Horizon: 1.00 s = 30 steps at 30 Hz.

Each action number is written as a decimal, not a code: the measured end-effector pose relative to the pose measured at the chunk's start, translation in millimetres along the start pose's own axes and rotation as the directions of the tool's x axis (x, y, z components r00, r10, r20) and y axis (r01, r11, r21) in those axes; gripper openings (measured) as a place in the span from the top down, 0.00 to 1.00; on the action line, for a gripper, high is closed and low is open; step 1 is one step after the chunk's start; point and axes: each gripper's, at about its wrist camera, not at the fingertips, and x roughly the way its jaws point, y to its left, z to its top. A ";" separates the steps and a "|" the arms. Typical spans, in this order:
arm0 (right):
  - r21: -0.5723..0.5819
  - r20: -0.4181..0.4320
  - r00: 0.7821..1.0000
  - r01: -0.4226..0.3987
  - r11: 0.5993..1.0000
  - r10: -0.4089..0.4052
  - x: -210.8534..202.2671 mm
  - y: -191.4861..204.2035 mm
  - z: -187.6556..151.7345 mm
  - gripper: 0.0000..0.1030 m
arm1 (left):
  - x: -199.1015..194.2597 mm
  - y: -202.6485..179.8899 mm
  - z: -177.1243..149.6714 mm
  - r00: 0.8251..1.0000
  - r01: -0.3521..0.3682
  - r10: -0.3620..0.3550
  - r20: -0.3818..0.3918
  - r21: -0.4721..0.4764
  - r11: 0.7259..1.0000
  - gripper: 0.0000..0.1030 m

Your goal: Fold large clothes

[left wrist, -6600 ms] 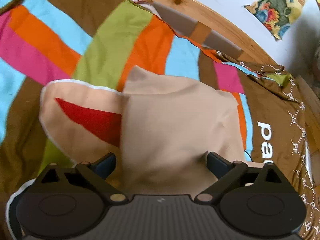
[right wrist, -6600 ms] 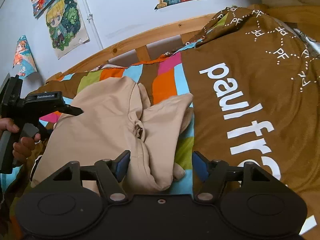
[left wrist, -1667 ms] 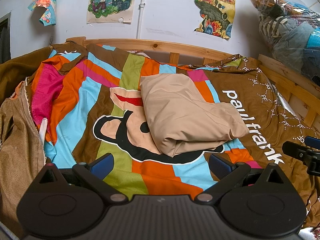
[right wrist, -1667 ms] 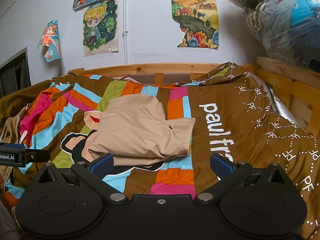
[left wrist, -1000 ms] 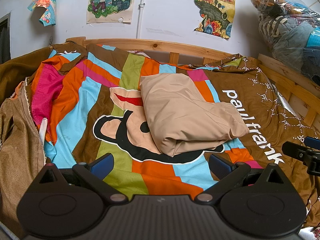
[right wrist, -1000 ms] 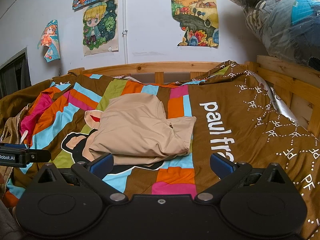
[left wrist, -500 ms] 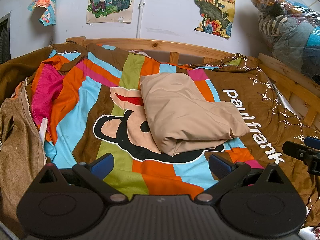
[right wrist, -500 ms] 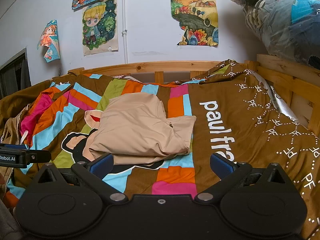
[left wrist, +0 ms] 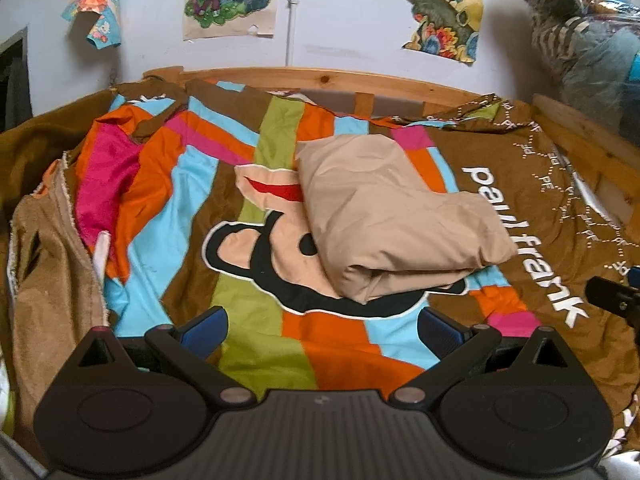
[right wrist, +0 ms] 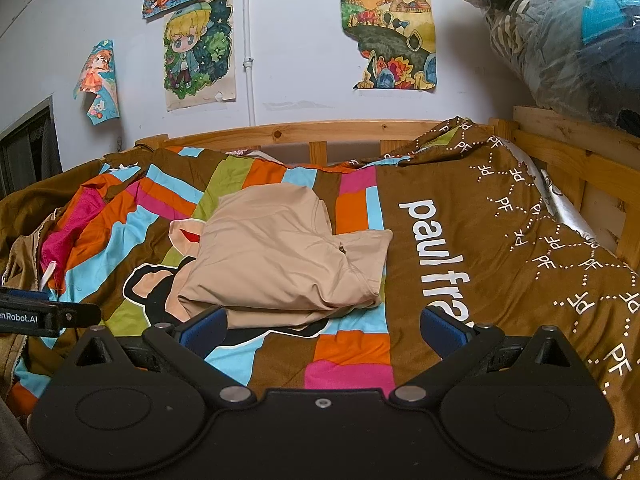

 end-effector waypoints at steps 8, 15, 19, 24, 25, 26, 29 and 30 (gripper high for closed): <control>0.004 -0.003 1.000 0.005 1.000 -0.005 1.0 1.9 -0.3 0.01 | -1.6 0.1 3.0 1.000 -0.013 0.013 0.010 0.027 1.000 0.01; 0.006 -0.005 1.000 0.004 1.000 -0.004 1.2 1.1 -0.7 0.01 | -0.5 0.1 3.1 1.000 -0.005 0.005 0.007 0.030 1.000 0.01; 0.006 -0.005 1.000 0.004 1.000 -0.004 1.2 1.1 -0.6 0.01 | 0.0 1.2 3.4 1.000 -0.008 0.007 0.009 0.025 1.000 0.01; 0.006 -0.006 1.000 0.004 1.000 -0.004 0.3 2.1 -1.9 0.01 | -0.2 0.3 3.1 1.000 -0.007 0.007 0.007 0.025 1.000 0.01; 0.006 -0.005 1.000 0.004 1.000 -0.004 1.1 1.0 -0.5 0.01 | -0.1 0.6 3.1 1.000 -0.007 0.007 0.008 0.025 1.000 0.01; 0.006 -0.005 1.000 0.004 1.000 -0.004 0.5 1.6 -1.3 0.01 | -0.3 0.2 3.1 1.000 -0.008 0.008 0.007 0.025 1.000 0.01; 0.006 -0.006 1.000 0.003 1.000 -0.003 1.0 0.8 -0.4 0.01 | -0.3 0.3 3.0 1.000 -0.008 0.008 0.007 0.025 1.000 0.01; 0.006 -0.006 1.000 0.003 1.000 -0.003 1.0 0.7 -0.3 0.01 | -0.2 0.4 3.0 1.000 -0.008 0.008 0.007 0.025 1.000 0.01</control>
